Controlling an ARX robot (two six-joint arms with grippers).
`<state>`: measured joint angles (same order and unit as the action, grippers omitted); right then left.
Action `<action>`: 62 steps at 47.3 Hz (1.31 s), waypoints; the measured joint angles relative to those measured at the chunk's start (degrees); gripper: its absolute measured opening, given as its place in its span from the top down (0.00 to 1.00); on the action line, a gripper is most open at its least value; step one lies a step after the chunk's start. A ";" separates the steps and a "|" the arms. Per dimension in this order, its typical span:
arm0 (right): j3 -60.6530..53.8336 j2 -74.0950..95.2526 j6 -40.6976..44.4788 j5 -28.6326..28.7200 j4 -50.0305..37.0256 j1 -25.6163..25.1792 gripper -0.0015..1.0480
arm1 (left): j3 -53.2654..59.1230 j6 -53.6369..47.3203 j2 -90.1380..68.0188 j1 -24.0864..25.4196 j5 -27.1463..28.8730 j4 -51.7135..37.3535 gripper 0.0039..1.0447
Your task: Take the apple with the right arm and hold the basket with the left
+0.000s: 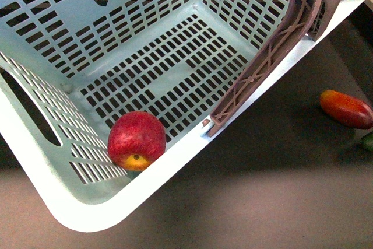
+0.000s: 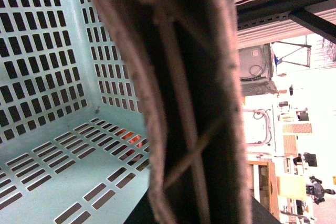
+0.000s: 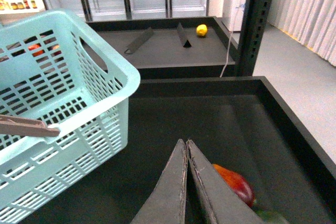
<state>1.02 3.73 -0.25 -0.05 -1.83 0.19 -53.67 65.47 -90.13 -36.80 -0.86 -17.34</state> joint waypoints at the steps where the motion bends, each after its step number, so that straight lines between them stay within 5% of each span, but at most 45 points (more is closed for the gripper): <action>1: 0.00 -1.29 0.02 -0.07 0.90 0.00 0.98 | 0.00 0.00 -0.02 0.00 0.07 0.00 0.95; 12: 0.00 -3.30 0.09 -0.09 1.70 0.00 0.97 | 0.00 0.00 -0.02 0.00 0.00 0.00 0.95; 38: 0.00 -3.37 0.07 -0.07 1.75 0.00 0.08 | -4.85 1.27 -2.99 0.81 4.72 4.66 0.95; 62: 0.00 -3.37 0.09 -0.07 1.75 0.00 0.09 | 1.22 14.10 -1.29 22.27 6.64 -1.46 0.95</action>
<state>1.02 0.36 -0.16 -0.12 -0.08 0.19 -52.45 79.57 -91.42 -14.52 5.78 -18.81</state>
